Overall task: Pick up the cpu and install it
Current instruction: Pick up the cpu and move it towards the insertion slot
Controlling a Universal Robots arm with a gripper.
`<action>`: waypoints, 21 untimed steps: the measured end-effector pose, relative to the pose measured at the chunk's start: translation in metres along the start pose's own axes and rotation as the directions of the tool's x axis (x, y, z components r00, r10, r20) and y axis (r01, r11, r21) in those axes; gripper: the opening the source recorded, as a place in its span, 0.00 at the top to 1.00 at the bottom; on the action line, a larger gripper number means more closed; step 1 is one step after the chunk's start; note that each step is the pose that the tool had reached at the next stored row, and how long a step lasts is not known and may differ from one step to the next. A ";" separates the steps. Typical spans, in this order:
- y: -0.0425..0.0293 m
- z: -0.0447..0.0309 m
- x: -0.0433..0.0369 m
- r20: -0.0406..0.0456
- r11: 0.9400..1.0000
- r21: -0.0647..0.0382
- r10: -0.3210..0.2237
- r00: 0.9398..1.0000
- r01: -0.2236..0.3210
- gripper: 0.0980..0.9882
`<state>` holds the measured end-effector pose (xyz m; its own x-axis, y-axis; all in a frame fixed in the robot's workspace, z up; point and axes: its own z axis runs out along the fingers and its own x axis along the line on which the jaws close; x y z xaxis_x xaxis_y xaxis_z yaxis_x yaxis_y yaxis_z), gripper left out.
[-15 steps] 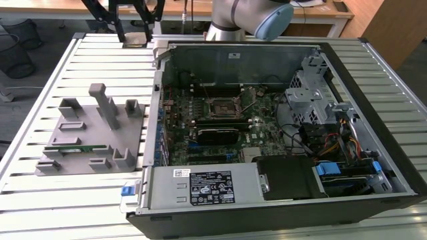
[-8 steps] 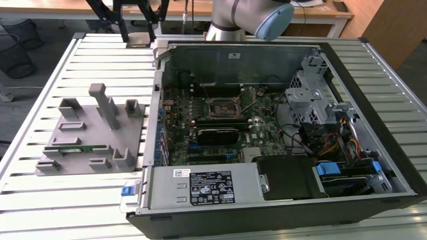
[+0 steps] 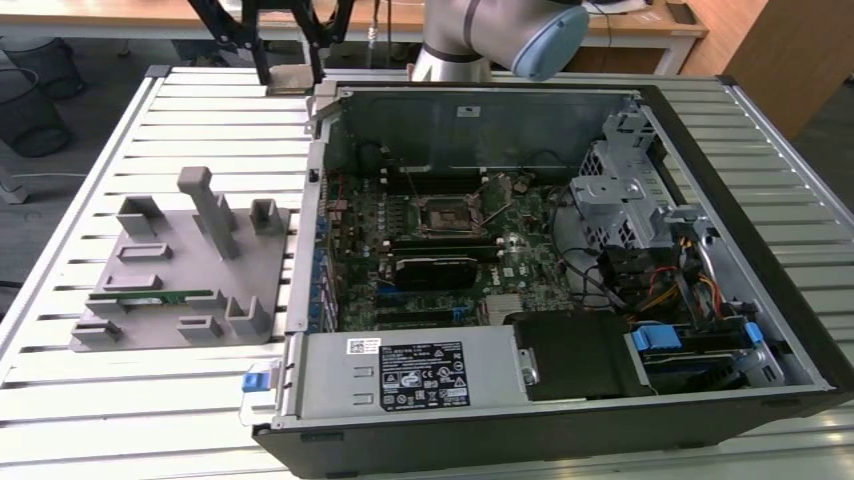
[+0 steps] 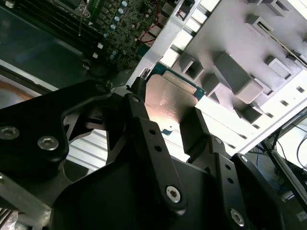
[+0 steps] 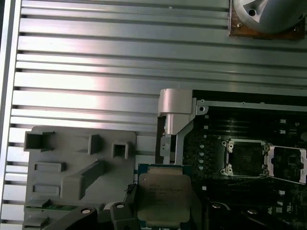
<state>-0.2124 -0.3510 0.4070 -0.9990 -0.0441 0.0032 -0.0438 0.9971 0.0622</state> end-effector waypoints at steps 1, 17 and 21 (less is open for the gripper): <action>-0.0001 0.0000 -0.0015 0.000 1.000 0.000 0.000 1.000 0.000 0.52; -0.0009 -0.0001 -0.0211 0.000 1.000 0.000 0.000 1.000 0.000 0.52; -0.0012 -0.0002 -0.0268 0.000 1.000 0.000 0.000 1.000 0.000 0.52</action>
<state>-0.1856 -0.3510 0.4070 -0.9990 -0.0441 0.0033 -0.0438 0.9971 0.0622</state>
